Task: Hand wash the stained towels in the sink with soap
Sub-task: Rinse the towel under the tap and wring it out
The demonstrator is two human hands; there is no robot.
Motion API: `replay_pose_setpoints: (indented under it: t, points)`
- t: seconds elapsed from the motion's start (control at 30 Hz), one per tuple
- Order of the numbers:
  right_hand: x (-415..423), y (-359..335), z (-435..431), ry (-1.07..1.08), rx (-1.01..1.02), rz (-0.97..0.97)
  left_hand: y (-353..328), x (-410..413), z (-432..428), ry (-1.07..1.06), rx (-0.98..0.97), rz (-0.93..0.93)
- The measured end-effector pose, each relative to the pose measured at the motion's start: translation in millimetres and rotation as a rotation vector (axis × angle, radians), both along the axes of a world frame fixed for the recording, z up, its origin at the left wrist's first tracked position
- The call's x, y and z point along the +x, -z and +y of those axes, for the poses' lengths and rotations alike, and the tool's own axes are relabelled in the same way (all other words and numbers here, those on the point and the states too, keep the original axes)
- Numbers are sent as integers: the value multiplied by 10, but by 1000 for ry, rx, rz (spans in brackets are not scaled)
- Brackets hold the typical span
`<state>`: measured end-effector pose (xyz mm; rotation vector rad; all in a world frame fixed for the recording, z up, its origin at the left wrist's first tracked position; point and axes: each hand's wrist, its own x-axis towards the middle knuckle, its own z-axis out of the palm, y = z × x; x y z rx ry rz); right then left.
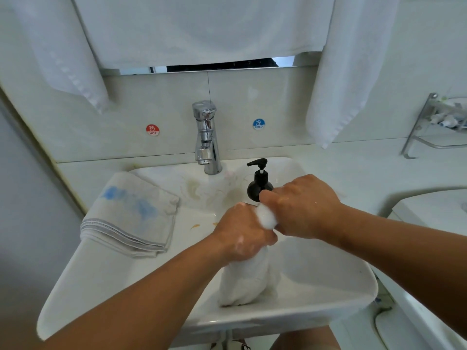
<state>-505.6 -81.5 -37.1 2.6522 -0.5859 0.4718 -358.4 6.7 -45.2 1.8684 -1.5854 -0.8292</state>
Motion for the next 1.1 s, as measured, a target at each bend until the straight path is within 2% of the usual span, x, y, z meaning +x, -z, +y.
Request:
replay_pose_setpoints:
  t: [0.1, 0.17, 0.27, 0.33, 0.47, 0.57, 0.67, 0.7, 0.77, 0.83, 0.97, 1.1]
  points:
    - [-54, -8, 69, 78, 34, 30, -76, 53, 53, 124, -7, 48]
    - [-127, -106, 125, 217, 116, 95, -92, 171, 76, 210, 21, 80]
    - [-252, -161, 183, 243, 117, -3, -28, 308, 69, 267, 46, 41]
    - [-289, -145, 184, 245, 181, 1, 11, 310, 38, 255, -17, -94]
    - [-292, -286, 212, 291, 461, 176, 10, 266, -3, 263, -213, -504]
    - [-159, -464, 159, 300, 574, 252, 11, 208, -40, 282, -352, -623]
    - [8, -484, 119, 287, 985, 394, -4, 166, -74, 288, -420, -684]
    - [40, -450, 113, 303, 1066, 419, 0, 177, -75, 283, -416, -715]
    - [62, -353, 116, 333, 1027, 391, 20, 226, -74, 271, -379, -742]
    - [74, -263, 172, 343, 833, 316, 39, 253, -75, 253, -321, -711]
    - [48, -89, 279, 339, 424, 328, 131, 170, -78, 245, -210, -634]
    - [30, 9, 312, 257, 260, 303, 258, 102, -80, 230, -103, -500]
